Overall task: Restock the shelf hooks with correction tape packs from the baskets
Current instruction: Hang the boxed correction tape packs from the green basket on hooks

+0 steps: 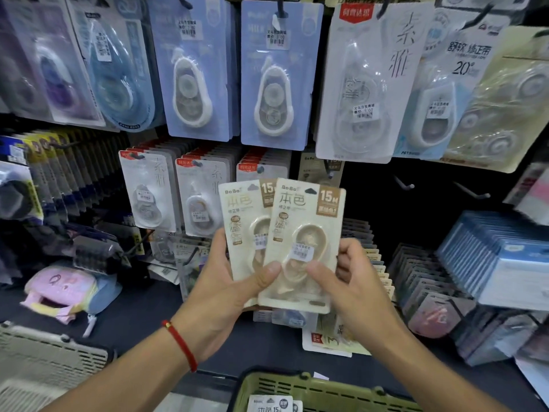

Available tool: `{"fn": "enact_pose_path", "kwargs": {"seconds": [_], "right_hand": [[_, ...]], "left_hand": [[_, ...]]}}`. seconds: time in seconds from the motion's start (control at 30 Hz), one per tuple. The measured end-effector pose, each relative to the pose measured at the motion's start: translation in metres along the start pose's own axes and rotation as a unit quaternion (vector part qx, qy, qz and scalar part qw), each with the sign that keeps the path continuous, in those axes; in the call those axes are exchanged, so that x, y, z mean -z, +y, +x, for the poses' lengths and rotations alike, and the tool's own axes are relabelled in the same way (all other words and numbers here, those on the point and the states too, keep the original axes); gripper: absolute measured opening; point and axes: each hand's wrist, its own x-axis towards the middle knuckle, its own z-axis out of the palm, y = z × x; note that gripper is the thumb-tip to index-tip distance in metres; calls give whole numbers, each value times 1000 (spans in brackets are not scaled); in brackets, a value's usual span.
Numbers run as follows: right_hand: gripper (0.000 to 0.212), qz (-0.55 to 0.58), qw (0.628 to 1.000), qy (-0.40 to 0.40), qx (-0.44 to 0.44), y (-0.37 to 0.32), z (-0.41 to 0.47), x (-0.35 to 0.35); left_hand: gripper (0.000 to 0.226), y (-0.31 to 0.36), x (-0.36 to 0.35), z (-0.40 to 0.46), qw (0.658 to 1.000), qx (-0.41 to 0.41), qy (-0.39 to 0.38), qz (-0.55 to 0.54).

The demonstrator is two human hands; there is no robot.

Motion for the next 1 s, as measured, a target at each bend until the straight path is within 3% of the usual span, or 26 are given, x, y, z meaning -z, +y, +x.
{"fn": "enact_pose_path", "kwargs": {"seconds": [0.17,0.43,0.83,1.0], "right_hand": [[39,51,995,83,10,-3,10,16],[48,72,992,97,18,-1,11,16],[56,71,982,175,4,3,18,13],[44,10,983,185,-2,20,24,11]], "left_hand": [[48,6,4,0,997,-1,71,23],[40,9,8,-2,996,13,86,27],[42,13,12,-2,994,-5,101,39],[45,11,15,-1,995,-28,87,44]]}}
